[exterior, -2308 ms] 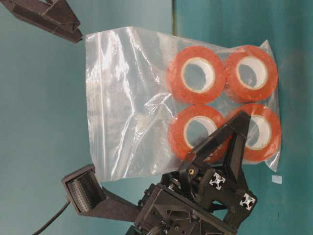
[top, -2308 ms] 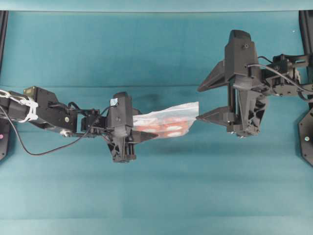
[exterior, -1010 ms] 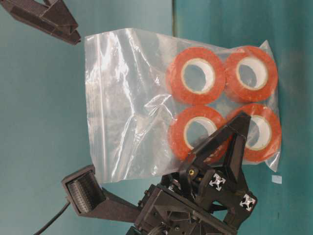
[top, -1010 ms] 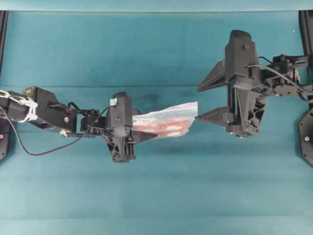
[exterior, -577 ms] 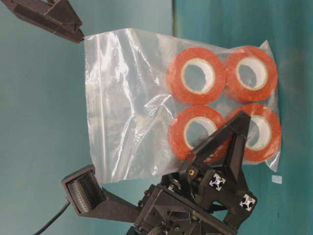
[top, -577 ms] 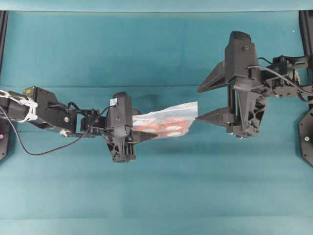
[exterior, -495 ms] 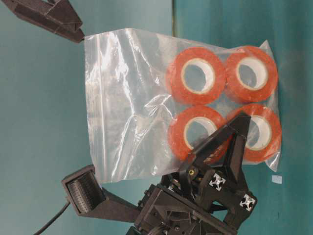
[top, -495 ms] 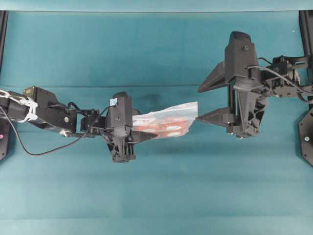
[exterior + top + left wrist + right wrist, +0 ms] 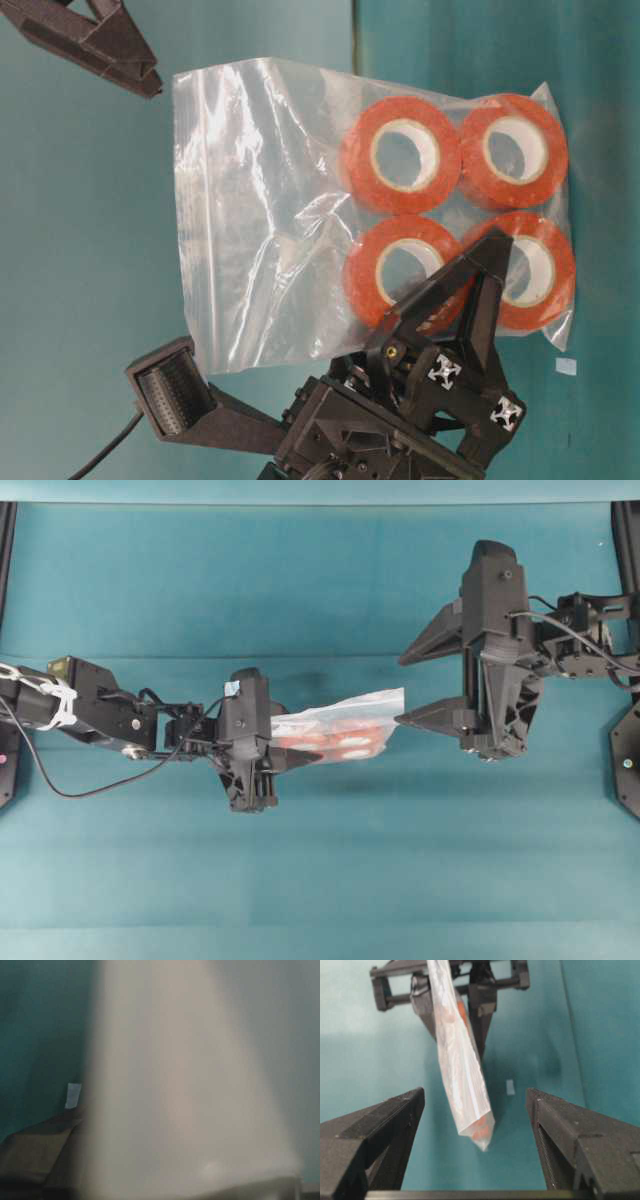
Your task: Hand over the clear zip bag and make it stand upright.
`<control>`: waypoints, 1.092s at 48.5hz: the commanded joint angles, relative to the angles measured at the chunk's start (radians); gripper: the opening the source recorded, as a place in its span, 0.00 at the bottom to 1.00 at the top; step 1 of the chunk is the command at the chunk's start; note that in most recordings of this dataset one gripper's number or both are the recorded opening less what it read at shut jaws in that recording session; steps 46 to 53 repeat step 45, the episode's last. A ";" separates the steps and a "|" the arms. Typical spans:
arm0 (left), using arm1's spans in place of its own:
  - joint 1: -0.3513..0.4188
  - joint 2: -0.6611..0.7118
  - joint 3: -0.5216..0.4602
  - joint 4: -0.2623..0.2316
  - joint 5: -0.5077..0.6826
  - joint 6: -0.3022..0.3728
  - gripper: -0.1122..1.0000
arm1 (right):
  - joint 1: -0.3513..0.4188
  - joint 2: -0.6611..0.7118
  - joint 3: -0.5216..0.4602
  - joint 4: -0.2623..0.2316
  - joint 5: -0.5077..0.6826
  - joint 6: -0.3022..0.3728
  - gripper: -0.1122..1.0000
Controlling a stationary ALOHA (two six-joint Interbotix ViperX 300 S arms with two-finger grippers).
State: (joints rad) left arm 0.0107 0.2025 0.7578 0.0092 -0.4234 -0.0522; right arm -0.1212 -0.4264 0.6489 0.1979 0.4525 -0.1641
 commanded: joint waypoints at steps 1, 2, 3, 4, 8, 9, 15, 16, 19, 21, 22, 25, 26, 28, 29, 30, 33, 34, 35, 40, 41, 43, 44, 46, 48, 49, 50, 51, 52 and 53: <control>-0.003 -0.009 -0.003 0.002 0.000 -0.002 0.32 | 0.002 -0.011 -0.008 0.003 -0.011 0.011 0.87; -0.003 -0.009 -0.003 0.002 0.000 -0.002 0.32 | 0.002 -0.011 -0.009 0.002 -0.012 0.011 0.87; -0.003 -0.009 -0.002 0.002 0.000 -0.002 0.32 | 0.002 -0.011 -0.008 0.002 -0.012 0.012 0.87; -0.003 -0.011 -0.002 0.002 0.000 -0.002 0.32 | 0.002 -0.011 -0.008 0.003 -0.011 0.014 0.87; -0.003 -0.009 -0.003 0.000 0.000 -0.002 0.32 | 0.002 -0.011 -0.008 0.003 -0.011 0.028 0.87; -0.003 -0.009 -0.003 0.002 0.000 -0.002 0.32 | 0.002 -0.011 -0.008 0.002 -0.012 0.032 0.87; -0.003 -0.009 -0.005 0.000 0.000 -0.002 0.32 | 0.002 -0.012 -0.003 0.003 -0.011 0.051 0.87; -0.003 -0.009 -0.005 0.002 0.000 0.000 0.32 | 0.002 -0.012 -0.002 0.003 -0.011 0.052 0.87; -0.003 -0.009 -0.002 0.002 0.000 0.000 0.32 | 0.002 -0.012 -0.002 0.002 -0.011 0.054 0.87; -0.003 -0.009 -0.002 0.002 0.000 0.000 0.32 | 0.002 -0.012 -0.002 0.003 -0.012 0.054 0.87; -0.003 -0.009 -0.002 0.002 0.000 0.000 0.32 | 0.002 -0.012 -0.002 0.003 -0.014 0.054 0.87; -0.005 -0.009 -0.002 0.002 0.000 0.000 0.32 | 0.002 -0.012 -0.002 0.002 -0.018 0.054 0.87; -0.005 -0.009 -0.002 0.000 0.000 0.000 0.32 | 0.002 -0.012 -0.002 0.002 -0.020 0.054 0.87; -0.005 -0.009 -0.002 0.002 0.000 0.000 0.32 | 0.002 -0.012 -0.002 0.002 -0.025 0.054 0.87; -0.005 -0.009 -0.002 0.002 0.000 0.000 0.32 | 0.002 -0.012 -0.002 0.002 -0.025 0.054 0.87; -0.005 -0.009 -0.002 0.002 0.000 0.000 0.32 | 0.002 -0.012 -0.002 0.002 -0.026 0.054 0.87; -0.006 -0.009 -0.002 0.002 0.000 0.000 0.32 | 0.002 -0.012 -0.002 0.002 -0.028 0.054 0.87; -0.006 -0.009 -0.002 0.002 0.000 0.000 0.32 | 0.002 -0.012 0.000 0.002 -0.028 0.054 0.87; -0.008 -0.009 -0.002 0.000 0.000 0.000 0.32 | 0.002 -0.012 0.000 0.002 -0.028 0.054 0.87; -0.006 -0.009 -0.002 0.002 0.000 0.000 0.32 | 0.002 -0.012 0.003 0.002 -0.028 0.055 0.87; -0.006 -0.009 -0.002 0.002 0.000 -0.002 0.32 | 0.002 -0.012 0.003 0.003 -0.028 0.055 0.87; -0.006 -0.009 -0.002 0.002 0.000 -0.002 0.32 | 0.002 -0.012 0.005 0.003 -0.028 0.055 0.87; -0.006 -0.009 -0.003 0.002 0.000 -0.002 0.32 | 0.002 -0.012 0.005 0.002 -0.028 0.055 0.87; -0.006 -0.009 -0.003 0.002 0.000 -0.002 0.32 | 0.002 -0.012 0.005 0.003 -0.028 0.055 0.87; -0.006 -0.009 -0.003 0.002 0.000 -0.002 0.32 | 0.002 -0.012 0.005 0.003 -0.028 0.055 0.87; -0.006 -0.009 -0.003 0.002 0.000 -0.002 0.32 | 0.002 -0.012 0.005 0.003 -0.028 0.055 0.87; -0.006 -0.009 -0.003 0.002 0.000 -0.002 0.32 | 0.002 -0.012 0.005 0.003 -0.028 0.055 0.87; -0.006 -0.009 -0.003 0.002 0.000 -0.002 0.32 | 0.002 -0.012 0.005 0.003 -0.028 0.055 0.87; -0.006 -0.009 -0.003 0.002 0.000 -0.002 0.32 | 0.002 -0.012 0.005 0.003 -0.028 0.055 0.87; -0.006 -0.009 -0.003 0.002 0.000 -0.002 0.32 | 0.002 -0.012 0.005 0.003 -0.028 0.055 0.87</control>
